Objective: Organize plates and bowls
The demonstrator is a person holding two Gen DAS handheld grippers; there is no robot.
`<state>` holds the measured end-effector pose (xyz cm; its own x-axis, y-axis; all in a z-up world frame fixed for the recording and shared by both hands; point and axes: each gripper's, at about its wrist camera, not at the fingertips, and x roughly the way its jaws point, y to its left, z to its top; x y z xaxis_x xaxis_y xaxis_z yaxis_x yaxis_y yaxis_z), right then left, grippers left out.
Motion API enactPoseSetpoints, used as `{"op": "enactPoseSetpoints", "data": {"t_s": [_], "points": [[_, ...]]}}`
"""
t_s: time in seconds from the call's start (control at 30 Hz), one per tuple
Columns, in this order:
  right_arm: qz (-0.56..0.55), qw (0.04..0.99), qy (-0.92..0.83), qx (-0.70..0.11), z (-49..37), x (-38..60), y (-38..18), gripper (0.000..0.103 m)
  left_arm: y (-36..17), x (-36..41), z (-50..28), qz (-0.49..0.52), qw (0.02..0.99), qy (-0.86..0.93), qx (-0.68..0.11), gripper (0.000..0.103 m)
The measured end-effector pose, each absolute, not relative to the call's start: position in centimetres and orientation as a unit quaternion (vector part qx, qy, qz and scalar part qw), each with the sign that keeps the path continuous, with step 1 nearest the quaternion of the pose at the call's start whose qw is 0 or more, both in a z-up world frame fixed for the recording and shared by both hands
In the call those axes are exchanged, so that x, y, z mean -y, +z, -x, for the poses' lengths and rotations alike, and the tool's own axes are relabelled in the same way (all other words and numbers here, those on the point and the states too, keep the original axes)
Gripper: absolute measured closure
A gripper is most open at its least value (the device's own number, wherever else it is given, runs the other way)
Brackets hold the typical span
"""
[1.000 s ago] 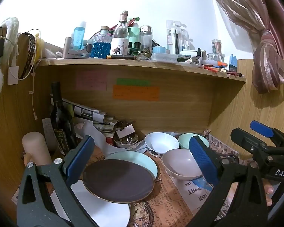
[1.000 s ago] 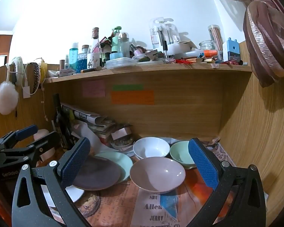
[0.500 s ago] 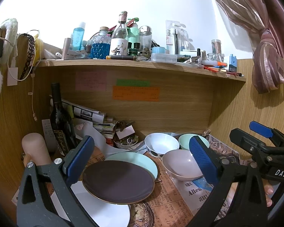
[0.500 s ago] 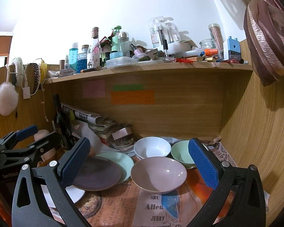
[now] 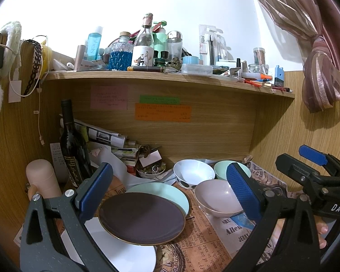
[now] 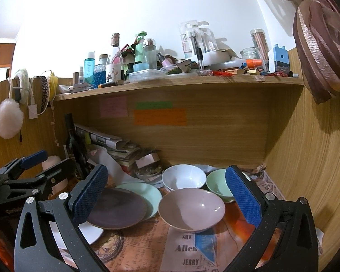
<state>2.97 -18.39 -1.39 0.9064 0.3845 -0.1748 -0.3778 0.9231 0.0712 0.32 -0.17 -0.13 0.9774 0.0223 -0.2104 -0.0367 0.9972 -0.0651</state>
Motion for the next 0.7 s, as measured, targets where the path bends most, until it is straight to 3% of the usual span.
{"op": "enactPoseSetpoints", "data": {"t_s": [0.7], "points": [[-0.021,0.974,0.203,-0.097,-3.08,18.12,-1.63,0.000,-0.07,0.29,-0.64,0.035,0.994,0.016,-0.105,0.001]]}}
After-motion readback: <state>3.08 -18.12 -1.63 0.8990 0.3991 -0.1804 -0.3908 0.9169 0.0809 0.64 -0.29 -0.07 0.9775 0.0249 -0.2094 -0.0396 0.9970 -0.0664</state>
